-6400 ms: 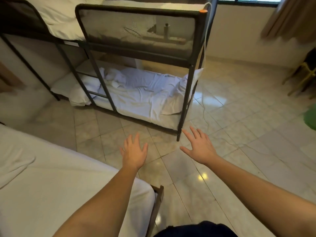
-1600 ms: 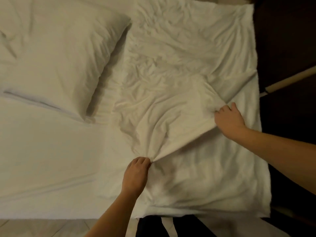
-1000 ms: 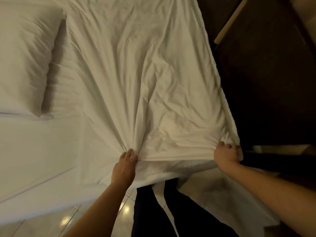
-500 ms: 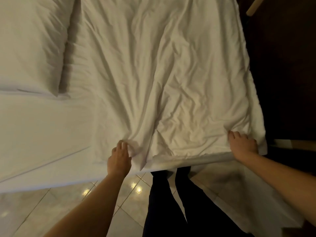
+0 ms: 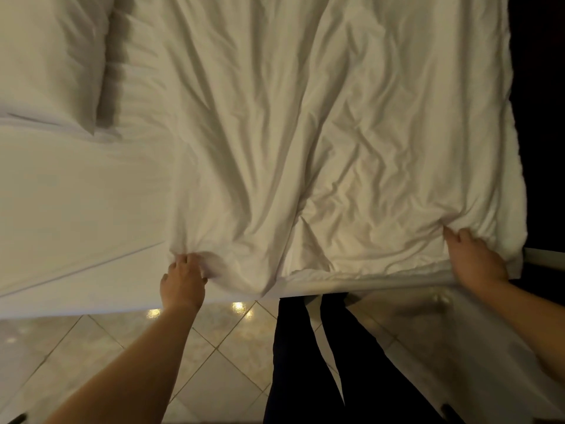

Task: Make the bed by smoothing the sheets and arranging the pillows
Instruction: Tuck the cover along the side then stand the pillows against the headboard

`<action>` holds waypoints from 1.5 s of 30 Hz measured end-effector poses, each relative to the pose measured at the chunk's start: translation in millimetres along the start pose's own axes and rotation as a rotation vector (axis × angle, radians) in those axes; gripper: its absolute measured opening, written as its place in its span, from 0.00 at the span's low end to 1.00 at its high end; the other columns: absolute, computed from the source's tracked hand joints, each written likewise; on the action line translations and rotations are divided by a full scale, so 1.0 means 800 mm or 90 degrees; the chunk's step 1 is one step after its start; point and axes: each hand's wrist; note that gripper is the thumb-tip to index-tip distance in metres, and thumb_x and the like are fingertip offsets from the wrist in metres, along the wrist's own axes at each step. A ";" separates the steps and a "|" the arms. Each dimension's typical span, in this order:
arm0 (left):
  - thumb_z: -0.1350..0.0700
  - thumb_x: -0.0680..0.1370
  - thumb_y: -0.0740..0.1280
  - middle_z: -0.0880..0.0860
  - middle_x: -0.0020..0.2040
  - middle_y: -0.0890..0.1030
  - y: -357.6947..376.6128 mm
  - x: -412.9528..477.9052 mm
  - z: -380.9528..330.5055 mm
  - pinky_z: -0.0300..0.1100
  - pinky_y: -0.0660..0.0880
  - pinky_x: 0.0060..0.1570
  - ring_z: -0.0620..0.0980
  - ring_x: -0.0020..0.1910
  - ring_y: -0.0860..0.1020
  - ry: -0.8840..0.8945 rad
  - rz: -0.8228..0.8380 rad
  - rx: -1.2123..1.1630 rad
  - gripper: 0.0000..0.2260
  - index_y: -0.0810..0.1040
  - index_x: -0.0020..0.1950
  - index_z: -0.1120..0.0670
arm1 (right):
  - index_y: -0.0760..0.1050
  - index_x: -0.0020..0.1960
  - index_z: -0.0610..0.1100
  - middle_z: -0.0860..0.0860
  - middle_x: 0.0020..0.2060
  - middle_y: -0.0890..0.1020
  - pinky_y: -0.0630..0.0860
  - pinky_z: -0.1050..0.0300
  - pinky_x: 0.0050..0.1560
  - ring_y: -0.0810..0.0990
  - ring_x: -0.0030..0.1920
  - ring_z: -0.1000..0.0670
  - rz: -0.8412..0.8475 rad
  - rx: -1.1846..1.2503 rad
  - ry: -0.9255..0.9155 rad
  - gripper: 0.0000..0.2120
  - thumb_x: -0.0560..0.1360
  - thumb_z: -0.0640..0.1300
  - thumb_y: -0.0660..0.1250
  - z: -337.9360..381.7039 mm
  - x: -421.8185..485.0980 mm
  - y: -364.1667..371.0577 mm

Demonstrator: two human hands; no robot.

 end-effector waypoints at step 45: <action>0.46 0.81 0.66 0.69 0.63 0.72 0.048 0.071 0.085 0.65 0.70 0.63 0.74 0.63 0.71 -0.194 0.099 -0.072 0.27 0.66 0.68 0.66 | 0.72 0.73 0.41 0.39 0.69 0.76 0.75 0.45 0.66 0.77 0.64 0.37 -0.017 0.675 0.458 0.24 0.79 0.47 0.67 -0.060 0.012 0.028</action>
Point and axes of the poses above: each hand's wrist, its own x-axis towards the middle knuckle, its own y-axis out of the palm, z = x × y
